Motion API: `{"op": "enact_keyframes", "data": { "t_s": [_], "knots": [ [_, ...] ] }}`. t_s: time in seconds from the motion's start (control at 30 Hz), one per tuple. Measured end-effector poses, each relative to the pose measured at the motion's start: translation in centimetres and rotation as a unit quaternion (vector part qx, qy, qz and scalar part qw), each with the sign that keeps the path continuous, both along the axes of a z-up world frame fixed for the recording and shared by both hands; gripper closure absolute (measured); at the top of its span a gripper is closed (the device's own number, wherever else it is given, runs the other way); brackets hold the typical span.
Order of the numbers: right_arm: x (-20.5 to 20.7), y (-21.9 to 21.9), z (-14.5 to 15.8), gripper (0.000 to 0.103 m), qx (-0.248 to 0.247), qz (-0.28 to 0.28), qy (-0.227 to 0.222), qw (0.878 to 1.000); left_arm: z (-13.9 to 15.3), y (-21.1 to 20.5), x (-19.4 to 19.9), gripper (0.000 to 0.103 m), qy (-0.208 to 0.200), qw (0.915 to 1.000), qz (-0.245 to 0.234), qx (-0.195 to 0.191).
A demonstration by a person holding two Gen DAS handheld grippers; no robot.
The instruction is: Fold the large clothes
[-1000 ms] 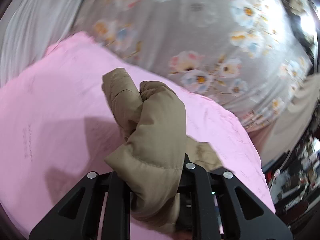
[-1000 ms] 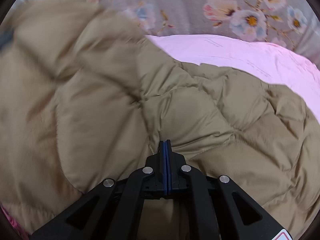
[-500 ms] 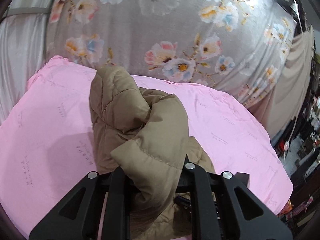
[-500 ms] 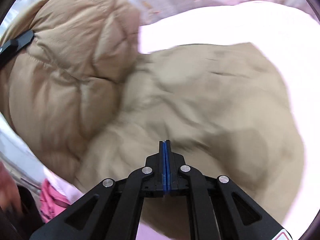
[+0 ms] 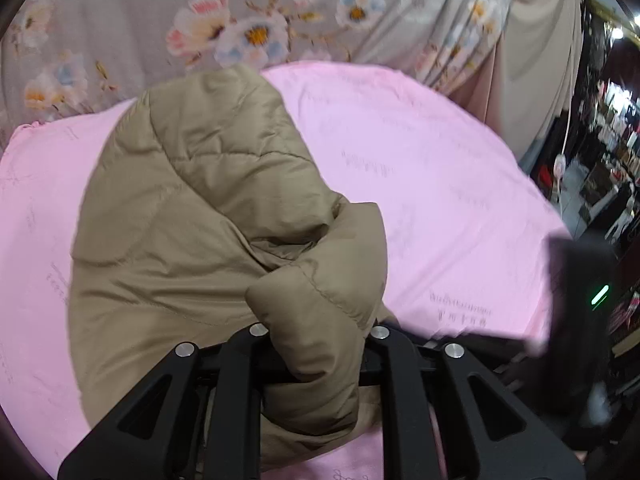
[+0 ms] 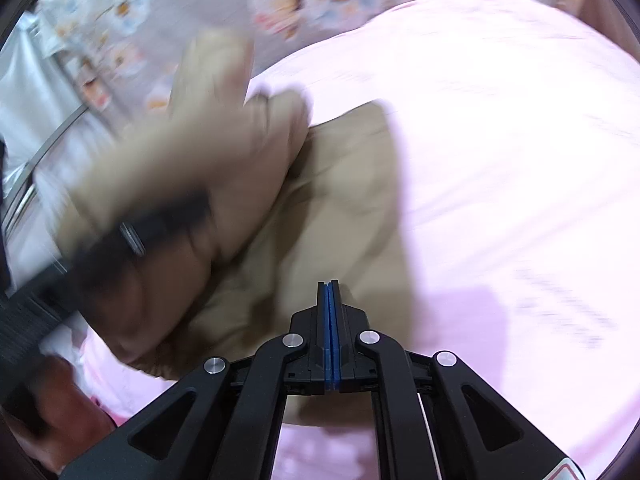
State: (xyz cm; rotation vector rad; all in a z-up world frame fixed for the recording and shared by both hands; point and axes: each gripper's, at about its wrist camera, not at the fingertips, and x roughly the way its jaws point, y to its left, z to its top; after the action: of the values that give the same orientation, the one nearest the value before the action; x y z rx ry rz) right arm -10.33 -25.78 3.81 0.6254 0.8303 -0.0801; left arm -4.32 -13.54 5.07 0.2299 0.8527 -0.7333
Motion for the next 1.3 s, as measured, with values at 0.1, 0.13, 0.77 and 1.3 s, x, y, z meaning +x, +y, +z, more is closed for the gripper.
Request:
{"op": "enact_keyframes", "data": {
  "t_s": [0.1,0.13,0.77,1.3],
  "knots": [
    [-1.7,-1.8,0.0,0.097,-0.002,-0.029,0.001,1.0,-1.9,-1.2,-0.8,0.088,-0.001,0.9997,-0.006,0.025],
    [-2.0,-2.3,0.1,0.097,-0.003,-0.035,0.0,0.999,-2.6,-1.6,-1.2,0.088,0.001,0.9994,-0.006,0.033],
    [3.7,-4.7,10.4,0.049,0.029,-0.025,-0.106,0.994,6.2,4.6,-3.0,0.045,-0.003,0.996,0.009,-0.089],
    [17.4,-2.0,5.8,0.072,0.09,0.031,0.045,0.994,7.9,17.0,10.1,0.039,-0.012,0.9668,0.236,-0.098]
  ]
}}
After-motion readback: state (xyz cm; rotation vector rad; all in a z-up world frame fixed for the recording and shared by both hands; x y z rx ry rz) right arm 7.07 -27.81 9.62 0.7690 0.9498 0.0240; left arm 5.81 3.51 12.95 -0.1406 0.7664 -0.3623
